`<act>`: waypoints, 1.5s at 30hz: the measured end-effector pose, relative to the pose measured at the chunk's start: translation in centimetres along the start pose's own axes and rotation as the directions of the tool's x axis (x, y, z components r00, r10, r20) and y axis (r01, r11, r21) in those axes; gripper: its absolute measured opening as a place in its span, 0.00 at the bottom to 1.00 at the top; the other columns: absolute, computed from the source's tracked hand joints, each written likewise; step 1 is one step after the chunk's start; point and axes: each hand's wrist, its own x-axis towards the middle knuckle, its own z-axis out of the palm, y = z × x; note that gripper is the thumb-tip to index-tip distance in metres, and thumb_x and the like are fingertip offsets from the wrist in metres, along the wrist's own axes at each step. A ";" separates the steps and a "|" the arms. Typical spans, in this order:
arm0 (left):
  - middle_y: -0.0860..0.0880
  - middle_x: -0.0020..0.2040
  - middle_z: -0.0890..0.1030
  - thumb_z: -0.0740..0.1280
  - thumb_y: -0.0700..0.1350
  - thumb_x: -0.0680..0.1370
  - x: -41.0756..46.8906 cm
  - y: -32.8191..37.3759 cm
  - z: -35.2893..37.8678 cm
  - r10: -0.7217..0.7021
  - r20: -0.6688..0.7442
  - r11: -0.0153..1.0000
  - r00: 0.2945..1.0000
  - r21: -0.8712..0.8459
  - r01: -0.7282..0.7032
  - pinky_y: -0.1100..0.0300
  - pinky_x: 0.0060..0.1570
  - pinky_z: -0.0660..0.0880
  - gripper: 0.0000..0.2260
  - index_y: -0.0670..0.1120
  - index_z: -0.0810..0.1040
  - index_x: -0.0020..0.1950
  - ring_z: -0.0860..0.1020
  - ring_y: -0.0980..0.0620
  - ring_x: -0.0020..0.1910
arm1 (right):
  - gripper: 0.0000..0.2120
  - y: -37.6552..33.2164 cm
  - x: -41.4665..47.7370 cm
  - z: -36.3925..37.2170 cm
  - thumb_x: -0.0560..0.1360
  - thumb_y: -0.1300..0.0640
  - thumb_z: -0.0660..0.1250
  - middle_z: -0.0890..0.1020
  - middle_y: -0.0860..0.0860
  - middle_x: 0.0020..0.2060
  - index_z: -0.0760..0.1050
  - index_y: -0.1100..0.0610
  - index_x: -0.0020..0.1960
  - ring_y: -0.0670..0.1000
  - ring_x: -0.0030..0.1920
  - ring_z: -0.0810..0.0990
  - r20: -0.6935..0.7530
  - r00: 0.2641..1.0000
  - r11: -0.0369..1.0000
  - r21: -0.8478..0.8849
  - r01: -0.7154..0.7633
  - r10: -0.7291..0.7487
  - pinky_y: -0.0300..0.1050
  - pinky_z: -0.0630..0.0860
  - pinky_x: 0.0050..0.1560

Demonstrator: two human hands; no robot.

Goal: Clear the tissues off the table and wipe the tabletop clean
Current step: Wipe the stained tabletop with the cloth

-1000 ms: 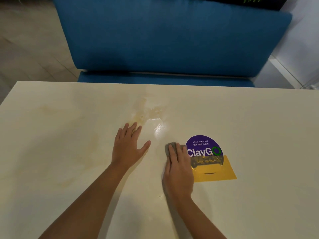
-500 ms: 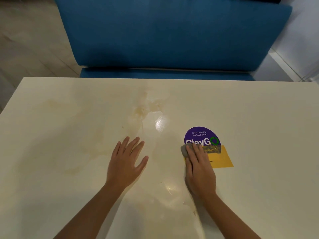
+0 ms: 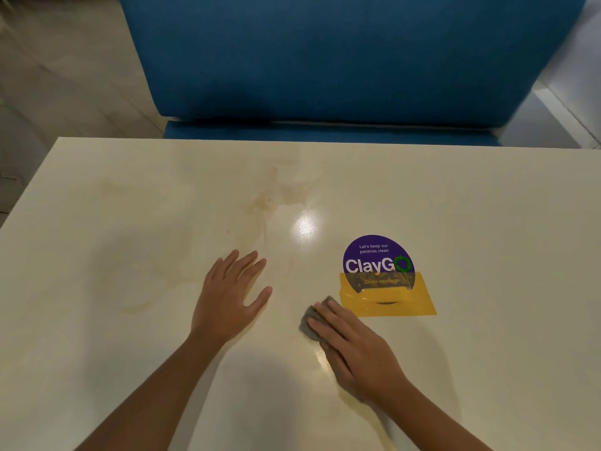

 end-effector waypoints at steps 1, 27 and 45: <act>0.51 0.67 0.74 0.48 0.63 0.78 0.0 0.1 0.0 -0.007 -0.008 1.000 1.000 -0.005 0.007 0.51 0.69 0.59 0.27 0.50 0.74 0.65 0.66 0.47 0.69 | 0.19 1.0 -0.5 -0.5 0.79 0.55 0.55 0.69 0.50 0.69 0.67 0.53 0.69 0.50 0.72 0.62 0.003 1.000 1.000 -0.010 0.003 -0.003 0.45 0.60 0.71; 0.48 0.67 0.74 0.52 0.58 0.76 -1.6 -0.2 -0.7 0.149 0.068 0.989 0.986 -0.022 -0.148 0.48 0.69 0.58 0.25 0.46 0.75 0.65 0.68 0.42 0.68 | 0.26 -2.9 0.9 -1.6 0.70 0.65 0.54 0.72 0.50 0.66 0.69 0.54 0.68 0.45 0.66 0.67 -0.224 0.867 0.894 0.177 -0.412 0.444 0.26 0.61 0.61; 0.46 0.69 0.72 0.47 0.62 0.78 -3.6 -0.4 -0.6 0.247 0.081 0.968 0.966 0.032 -0.250 0.46 0.68 0.58 0.29 0.45 0.72 0.68 0.66 0.40 0.69 | 0.21 -11.2 -2.5 4.9 0.80 0.57 0.55 0.60 0.46 0.73 0.64 0.63 0.71 0.47 0.75 0.49 -0.392 0.803 0.886 0.075 -0.458 0.449 0.49 0.45 0.74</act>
